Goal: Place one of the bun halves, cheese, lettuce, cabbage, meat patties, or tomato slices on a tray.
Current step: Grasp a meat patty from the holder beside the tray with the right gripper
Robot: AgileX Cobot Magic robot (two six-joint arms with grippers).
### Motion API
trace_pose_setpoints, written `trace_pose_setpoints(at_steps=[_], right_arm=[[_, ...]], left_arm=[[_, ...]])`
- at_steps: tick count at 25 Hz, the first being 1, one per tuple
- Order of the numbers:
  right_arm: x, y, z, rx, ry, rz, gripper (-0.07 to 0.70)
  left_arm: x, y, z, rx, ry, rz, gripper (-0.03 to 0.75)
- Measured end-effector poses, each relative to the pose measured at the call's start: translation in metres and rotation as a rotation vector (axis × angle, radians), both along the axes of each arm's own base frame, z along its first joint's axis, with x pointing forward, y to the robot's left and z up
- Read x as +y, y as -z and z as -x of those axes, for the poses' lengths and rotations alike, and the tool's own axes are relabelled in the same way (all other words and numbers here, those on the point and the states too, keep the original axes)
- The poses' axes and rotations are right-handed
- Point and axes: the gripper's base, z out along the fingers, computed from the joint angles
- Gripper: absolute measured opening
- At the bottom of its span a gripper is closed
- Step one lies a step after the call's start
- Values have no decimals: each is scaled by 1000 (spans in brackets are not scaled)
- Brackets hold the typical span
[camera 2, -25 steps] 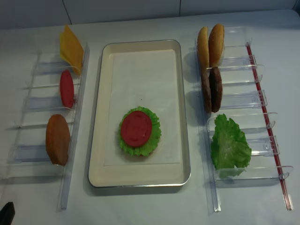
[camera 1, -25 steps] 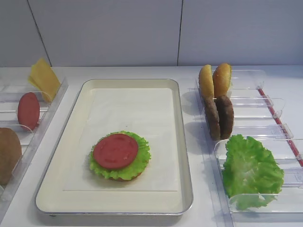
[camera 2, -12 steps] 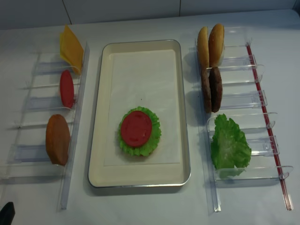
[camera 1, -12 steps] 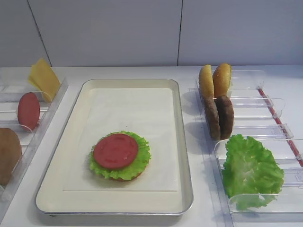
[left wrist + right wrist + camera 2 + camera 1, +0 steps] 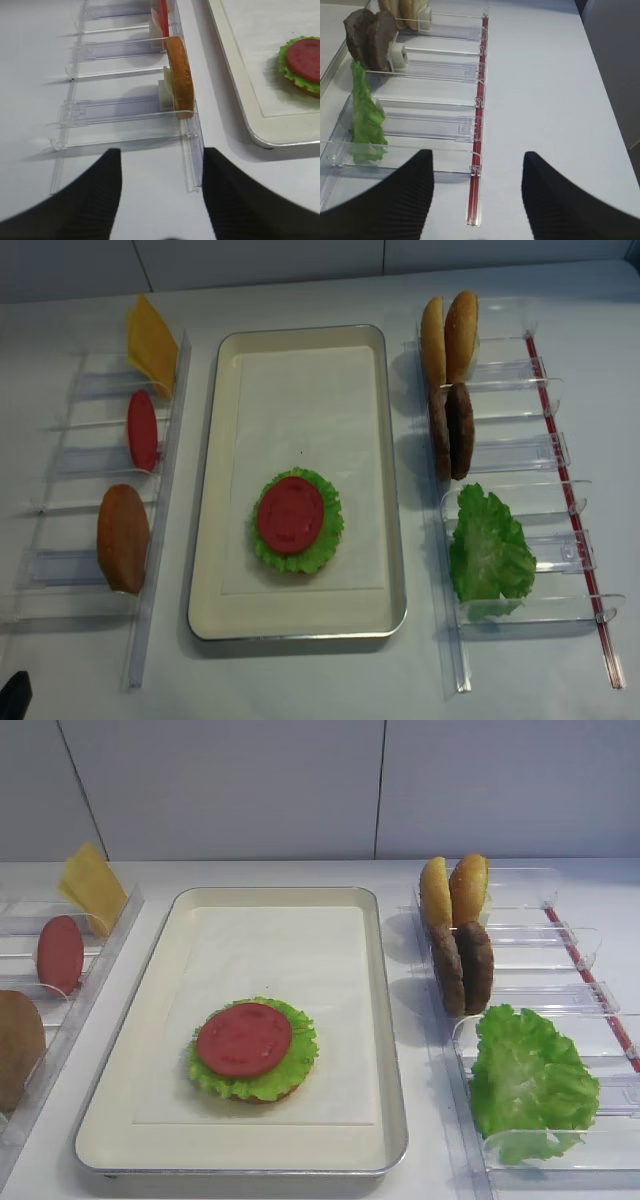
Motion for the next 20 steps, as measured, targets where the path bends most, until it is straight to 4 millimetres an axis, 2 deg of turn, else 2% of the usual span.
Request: trace_pose_setpoints(at_steps=[15,18,20], right_arm=[[0,0,0,2,22,-36,418],[1,-9,-5,10,14,-28,418],[1,-24,-13,-3,6,-20,418]], left_arm=[[0,0,0,0,0,0,360],[0,0,0,0,0,0,360],[0,0,0,0,0,0,360]])
